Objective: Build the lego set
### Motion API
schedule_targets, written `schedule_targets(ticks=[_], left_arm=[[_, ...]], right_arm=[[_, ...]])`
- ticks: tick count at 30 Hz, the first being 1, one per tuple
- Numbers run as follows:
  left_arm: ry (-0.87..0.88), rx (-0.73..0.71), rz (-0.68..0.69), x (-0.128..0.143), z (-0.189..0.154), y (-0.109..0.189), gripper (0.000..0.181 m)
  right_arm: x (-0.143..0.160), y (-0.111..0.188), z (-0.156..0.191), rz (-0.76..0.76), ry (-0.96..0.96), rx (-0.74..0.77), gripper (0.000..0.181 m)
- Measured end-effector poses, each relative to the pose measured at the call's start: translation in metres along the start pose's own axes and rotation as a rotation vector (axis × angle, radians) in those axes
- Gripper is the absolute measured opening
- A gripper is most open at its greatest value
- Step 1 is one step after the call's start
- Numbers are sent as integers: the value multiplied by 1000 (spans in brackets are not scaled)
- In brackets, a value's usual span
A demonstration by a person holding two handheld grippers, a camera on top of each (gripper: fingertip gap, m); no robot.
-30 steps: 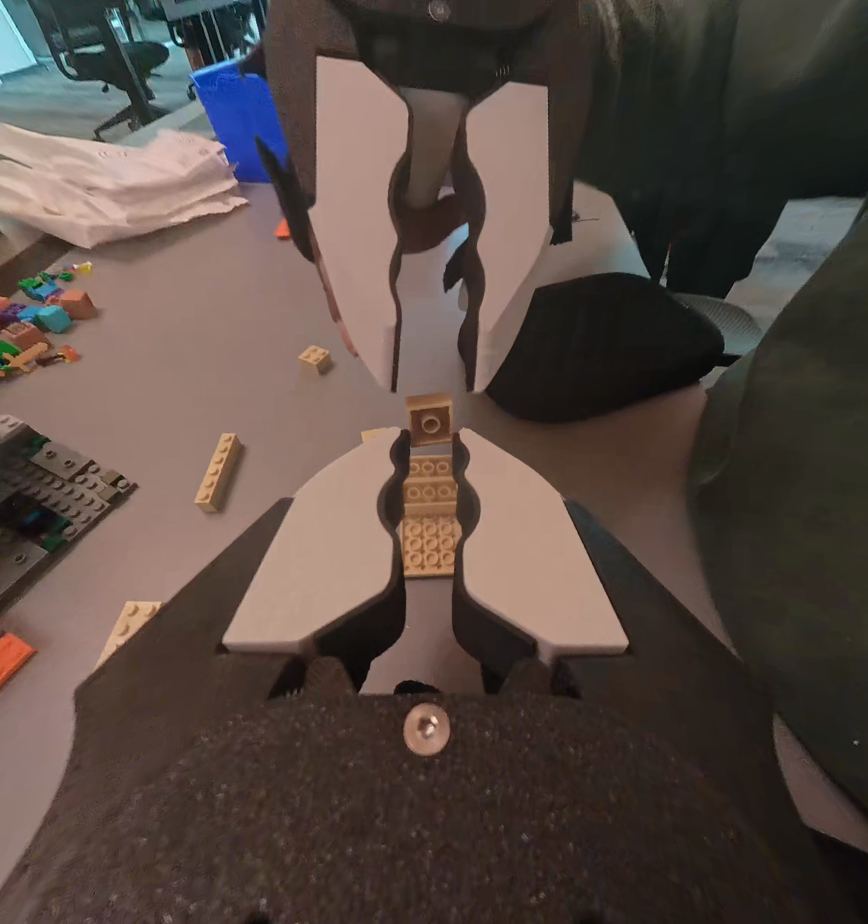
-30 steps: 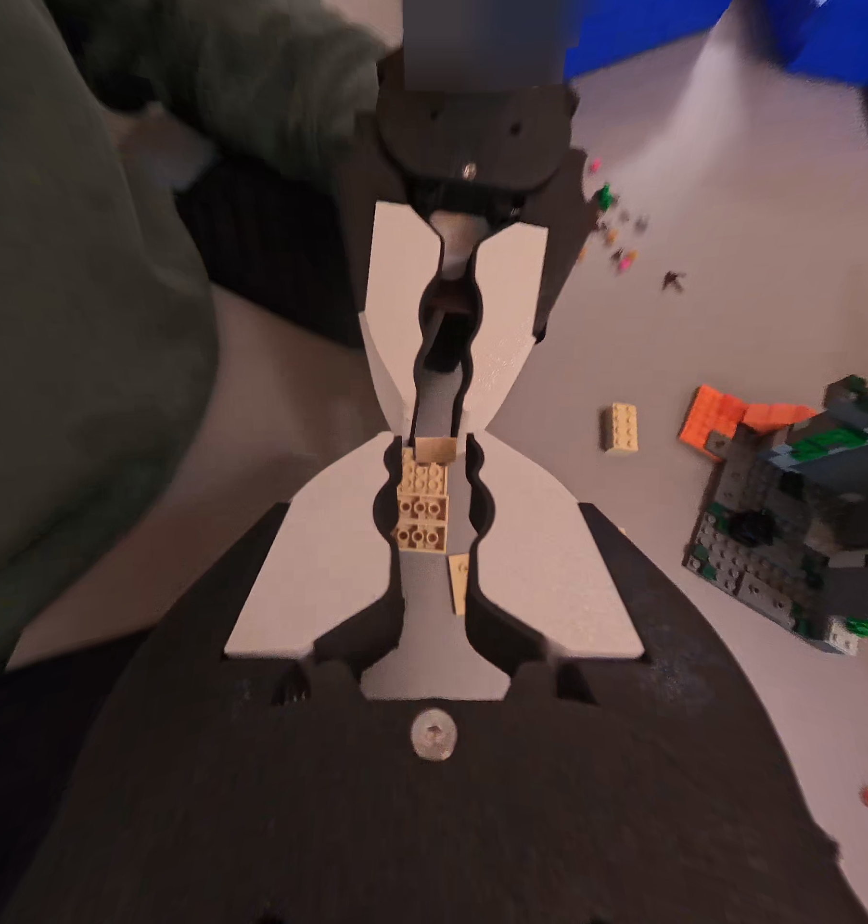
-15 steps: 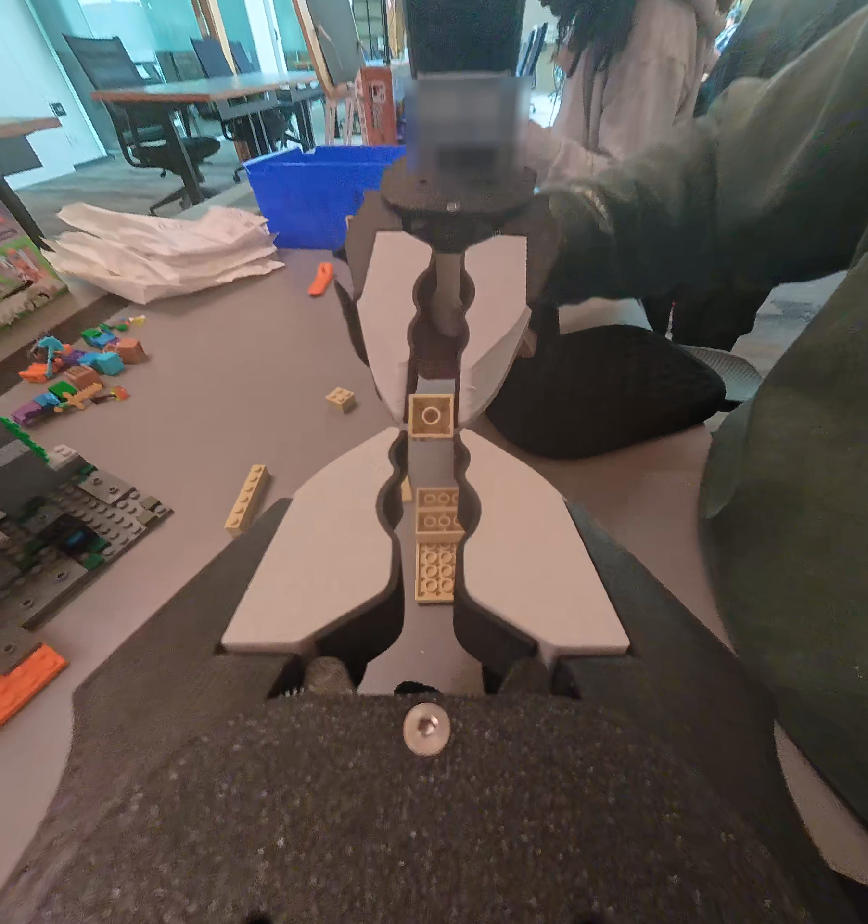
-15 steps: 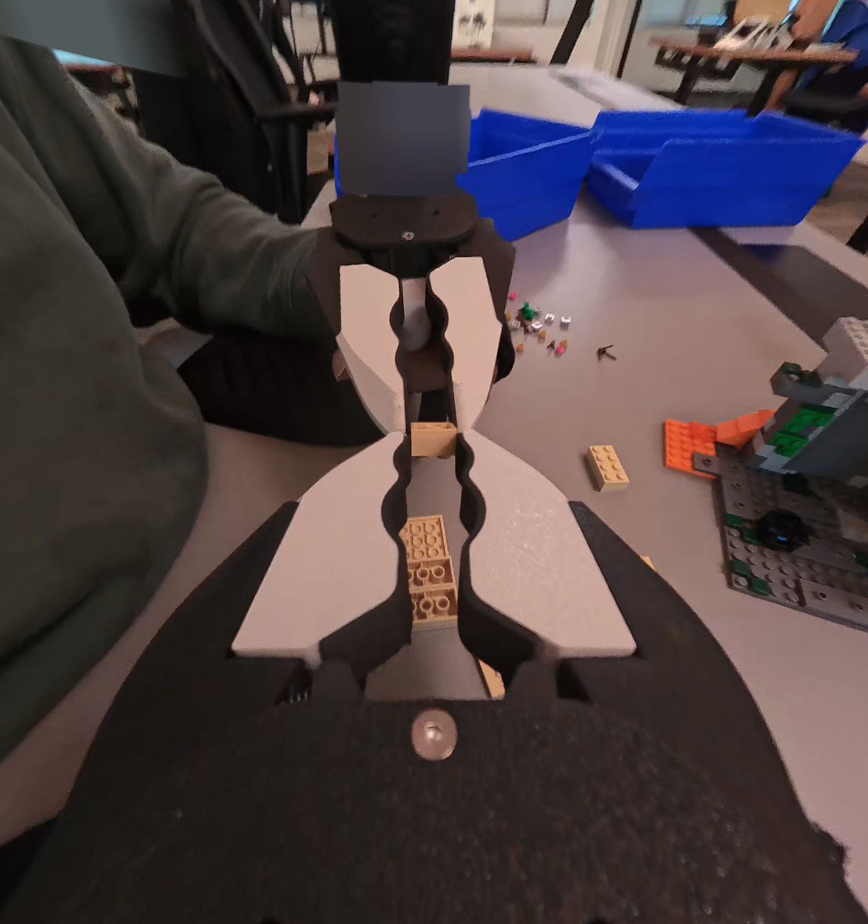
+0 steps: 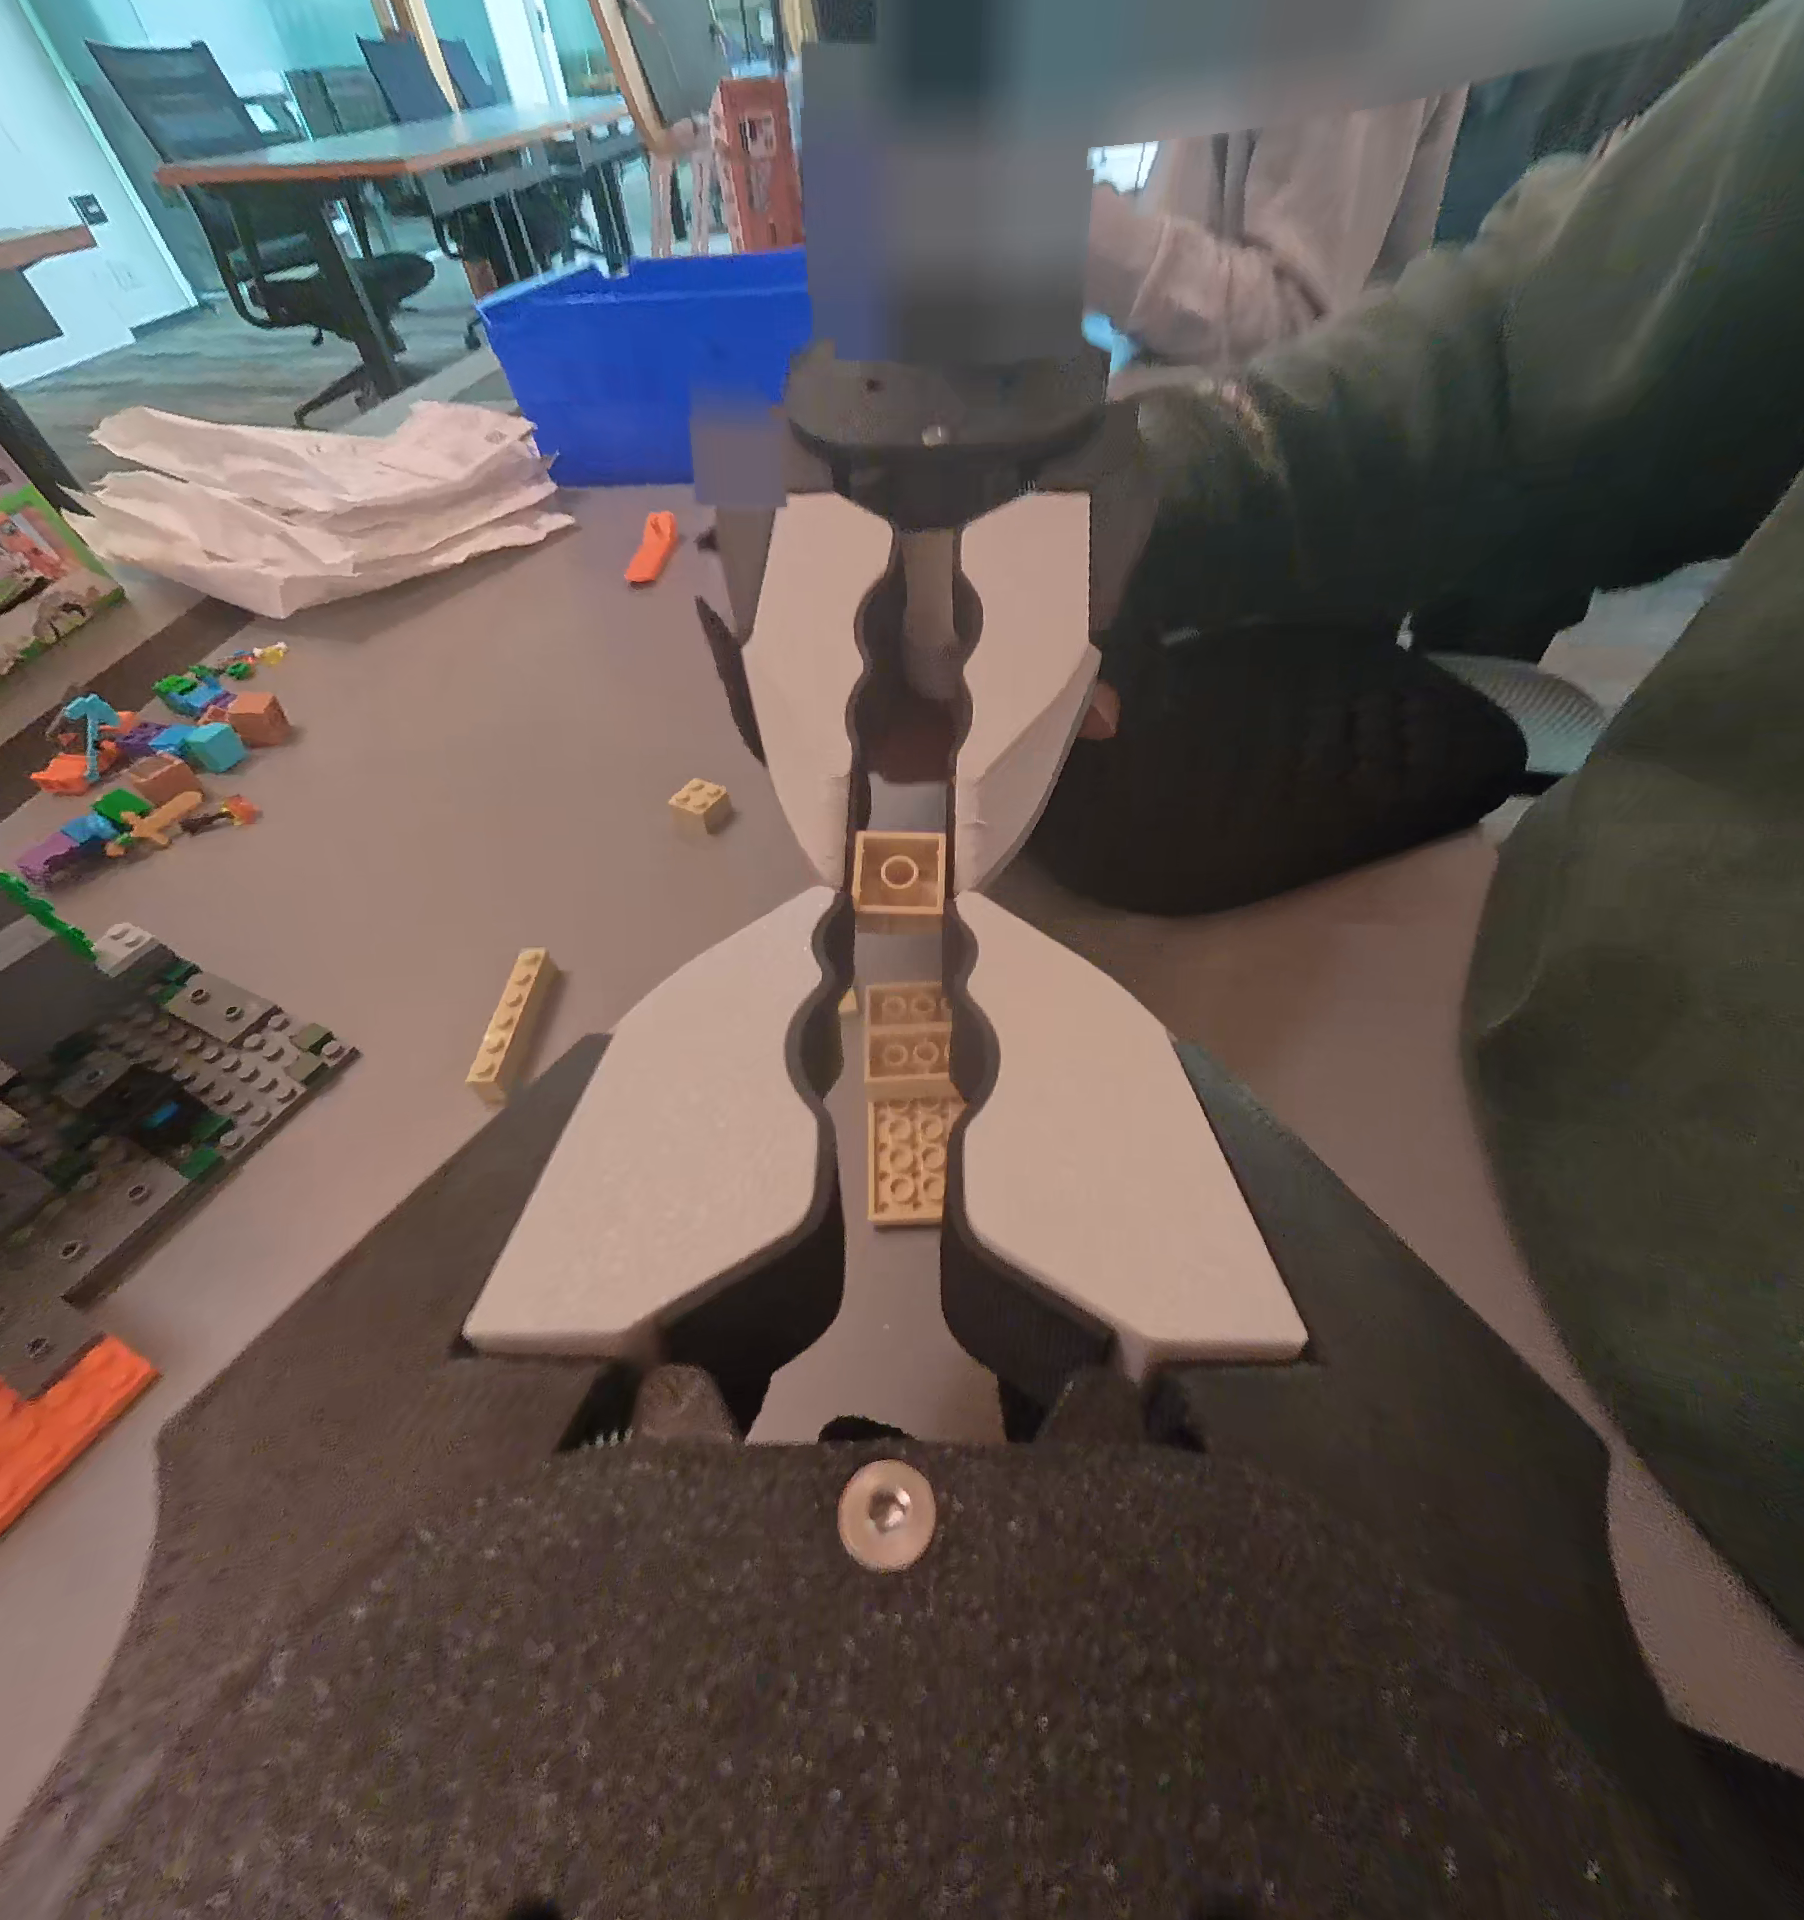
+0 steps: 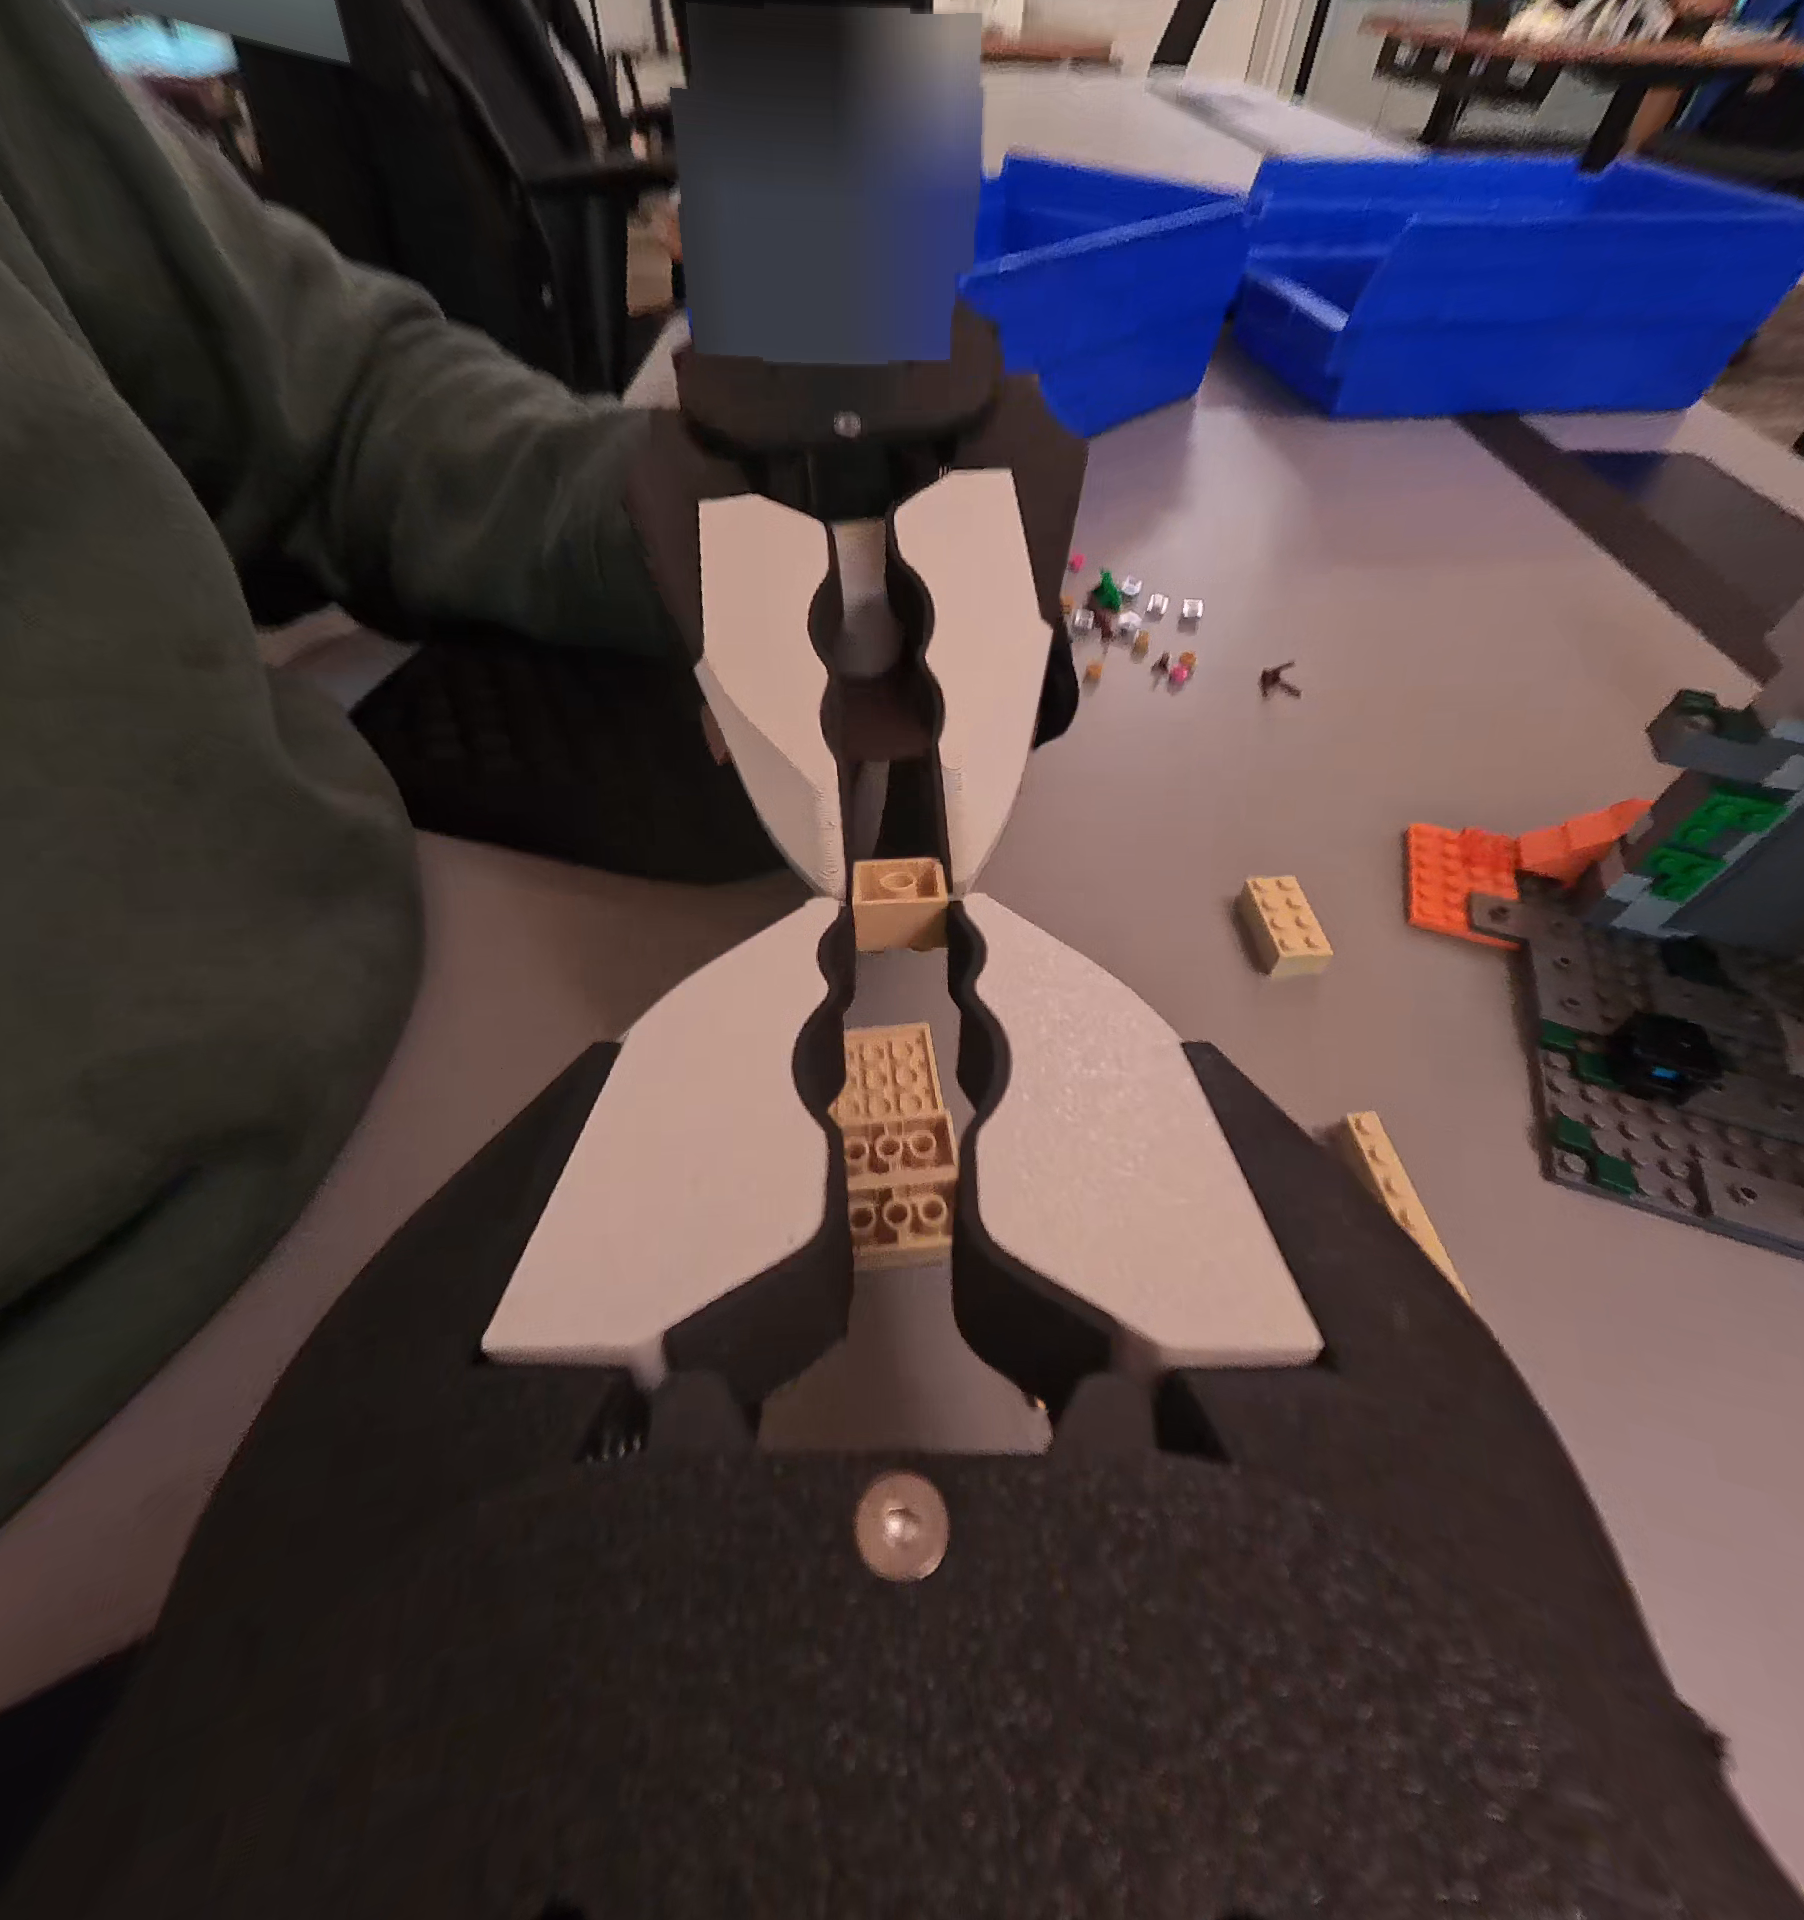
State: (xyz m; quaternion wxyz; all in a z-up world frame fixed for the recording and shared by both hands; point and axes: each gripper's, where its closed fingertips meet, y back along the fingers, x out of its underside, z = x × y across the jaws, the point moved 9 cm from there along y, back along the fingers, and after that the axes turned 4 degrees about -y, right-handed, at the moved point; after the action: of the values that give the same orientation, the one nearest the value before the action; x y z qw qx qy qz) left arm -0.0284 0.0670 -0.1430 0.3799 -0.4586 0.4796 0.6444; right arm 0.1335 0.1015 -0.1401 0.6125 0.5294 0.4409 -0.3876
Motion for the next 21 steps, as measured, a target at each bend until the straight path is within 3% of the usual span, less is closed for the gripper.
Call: schedule_targets(ticks=[8,21], left_arm=[[-53,1,134,7,-4,-6,15],[-54,38,108,7,-4,-2,15]], right_arm=[[-5,-5,2,259,134,-7,16],[10,-1,6,87,73,14,16]])
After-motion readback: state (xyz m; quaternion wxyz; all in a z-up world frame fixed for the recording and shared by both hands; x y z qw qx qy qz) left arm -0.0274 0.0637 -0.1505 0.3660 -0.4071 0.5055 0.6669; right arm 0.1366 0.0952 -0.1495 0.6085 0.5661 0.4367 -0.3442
